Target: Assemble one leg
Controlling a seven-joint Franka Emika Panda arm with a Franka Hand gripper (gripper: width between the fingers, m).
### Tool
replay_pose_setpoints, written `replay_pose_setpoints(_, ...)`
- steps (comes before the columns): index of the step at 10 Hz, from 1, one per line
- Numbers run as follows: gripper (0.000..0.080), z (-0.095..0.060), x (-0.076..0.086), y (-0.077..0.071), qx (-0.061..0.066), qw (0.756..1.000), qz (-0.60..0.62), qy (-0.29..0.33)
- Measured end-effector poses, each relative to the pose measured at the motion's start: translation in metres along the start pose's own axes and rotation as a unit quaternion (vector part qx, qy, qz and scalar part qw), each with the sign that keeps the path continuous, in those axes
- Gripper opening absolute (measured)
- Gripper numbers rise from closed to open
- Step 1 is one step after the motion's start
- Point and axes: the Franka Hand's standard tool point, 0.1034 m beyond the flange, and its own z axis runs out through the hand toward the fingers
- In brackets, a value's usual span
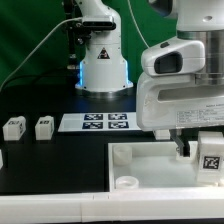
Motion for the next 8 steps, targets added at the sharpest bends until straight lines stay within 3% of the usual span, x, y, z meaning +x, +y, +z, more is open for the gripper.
replay_pose_setpoints(1, 0.0649, 0.0, -0.0001, -0.0005, 0.0, 1.0, 0.008, 0.0)
replay_pose_setpoints(3, 0.0373, 0.0, -0.0001, -0.0005, 0.0, 1.0, 0.014, 0.0)
replay_pose_setpoints(4, 0.0373, 0.0001, 0.0002, 0.0014, -0.001, 1.0, 0.025, 0.0)
replay_pose_setpoints(5, 0.0296, 0.0001, 0.0003, 0.0018, 0.0, 0.997, 0.081, 0.0)
replay_pose_setpoints(8, 0.0296, 0.0015, 0.0013, 0.0034, 0.002, 0.979, 0.204, 0.002)
